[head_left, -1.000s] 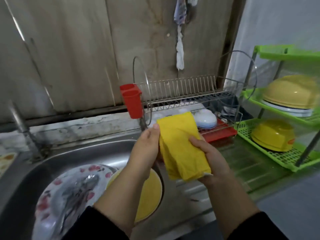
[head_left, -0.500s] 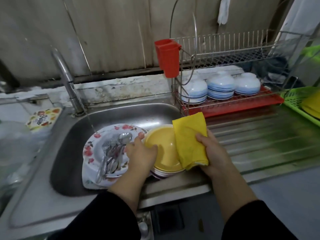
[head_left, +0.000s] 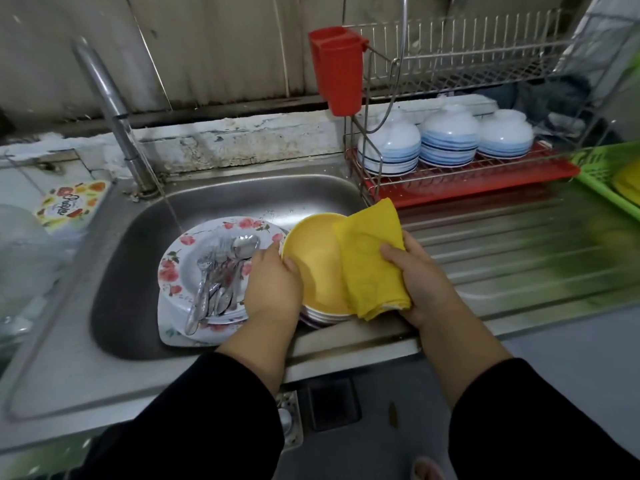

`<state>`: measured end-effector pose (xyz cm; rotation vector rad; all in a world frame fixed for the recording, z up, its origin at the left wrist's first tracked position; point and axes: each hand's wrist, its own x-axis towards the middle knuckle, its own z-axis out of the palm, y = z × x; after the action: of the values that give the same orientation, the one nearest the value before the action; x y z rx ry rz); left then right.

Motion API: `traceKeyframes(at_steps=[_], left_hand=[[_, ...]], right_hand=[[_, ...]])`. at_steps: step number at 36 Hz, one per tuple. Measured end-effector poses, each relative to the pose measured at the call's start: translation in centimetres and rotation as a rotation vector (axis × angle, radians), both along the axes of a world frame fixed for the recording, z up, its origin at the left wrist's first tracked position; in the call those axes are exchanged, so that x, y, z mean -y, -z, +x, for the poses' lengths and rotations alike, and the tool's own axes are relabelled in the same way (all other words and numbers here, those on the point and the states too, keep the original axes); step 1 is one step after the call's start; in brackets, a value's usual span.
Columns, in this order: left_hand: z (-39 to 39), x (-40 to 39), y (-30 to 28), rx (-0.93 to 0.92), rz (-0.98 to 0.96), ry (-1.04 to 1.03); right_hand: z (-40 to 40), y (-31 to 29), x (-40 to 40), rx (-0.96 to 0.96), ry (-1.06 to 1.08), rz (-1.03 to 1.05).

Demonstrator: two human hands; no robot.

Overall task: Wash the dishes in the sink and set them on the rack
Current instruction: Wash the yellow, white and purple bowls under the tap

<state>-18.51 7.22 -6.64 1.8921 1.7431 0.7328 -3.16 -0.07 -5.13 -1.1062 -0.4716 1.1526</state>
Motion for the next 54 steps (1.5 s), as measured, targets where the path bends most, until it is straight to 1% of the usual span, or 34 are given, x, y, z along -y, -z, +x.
traceKeyframes(at_steps=[5, 10, 15, 20, 30, 34, 38, 41, 43, 45, 46, 47, 49, 50, 51, 52, 54], left_hand=[[0.0, 0.1, -0.1, -0.001, 0.026, -0.031], [0.2, 0.5, -0.7, 0.063, 0.056, -0.071], [0.1, 0.4, -0.6, 0.16, 0.077, -0.118], [0.2, 0.4, -0.5, 0.304, 0.104, -0.165], [0.3, 1.1, -1.1, 0.452, 0.097, -0.117], [0.4, 0.9, -1.7, 0.574, 0.039, -0.066], [0.9, 0.7, -2.5, 0.556, -0.075, -0.014], [1.2, 0.7, -3.4, 0.625, -0.135, -0.022], [1.3, 0.7, -4.3, 0.693, -0.192, -0.016], [1.3, 0.7, -5.3, 0.777, -0.278, 0.002], [1.3, 0.6, -5.8, 0.835, -0.337, 0.016], [1.2, 0.6, -6.2, 0.915, -0.395, 0.041], [0.8, 0.5, -6.7, 1.07, -0.485, 0.102], [0.5, 0.5, -6.8, 1.105, -0.497, 0.137], [0.3, 0.5, -6.9, 1.116, -0.492, 0.177], [0.2, 0.8, -7.1, 1.108, -0.471, 0.222], [0.0, 1.3, -7.5, 1.108, -0.42, 0.279]], right_hand=[[-0.2, 0.0, 0.1, 0.004, 0.001, 0.016], [-0.1, -0.1, 0.2, 0.007, -0.009, 0.014], [-0.1, 0.1, 0.2, 0.008, -0.015, 0.011], [-0.1, 0.2, 0.0, 0.018, -0.015, 0.013], [0.1, 0.6, -0.2, 0.061, -0.025, -0.026], [-0.1, 0.4, -0.2, 0.087, -0.014, -0.073], [-0.3, -0.1, 0.0, 0.059, 0.012, -0.088], [-0.7, -0.8, -0.2, 0.011, 0.039, -0.092], [-1.3, -2.0, -0.6, -0.033, 0.029, -0.042], [-2.2, -3.8, -1.0, -0.1, -0.048, 0.082], [-2.8, -4.5, -1.3, -0.058, -0.107, 0.126], [-3.2, -5.2, -1.5, 0.101, -0.164, 0.111], [-4.1, -5.7, -2.1, 0.663, -0.28, -0.06], [-4.4, -5.7, -2.4, 0.914, -0.314, -0.167], [-4.8, -5.8, -2.7, 1.072, -0.343, -0.237], [-5.2, -5.9, -2.8, 1.149, -0.365, -0.268], [-6.1, -6.1, -3.1, 1.203, -0.346, -0.264]])
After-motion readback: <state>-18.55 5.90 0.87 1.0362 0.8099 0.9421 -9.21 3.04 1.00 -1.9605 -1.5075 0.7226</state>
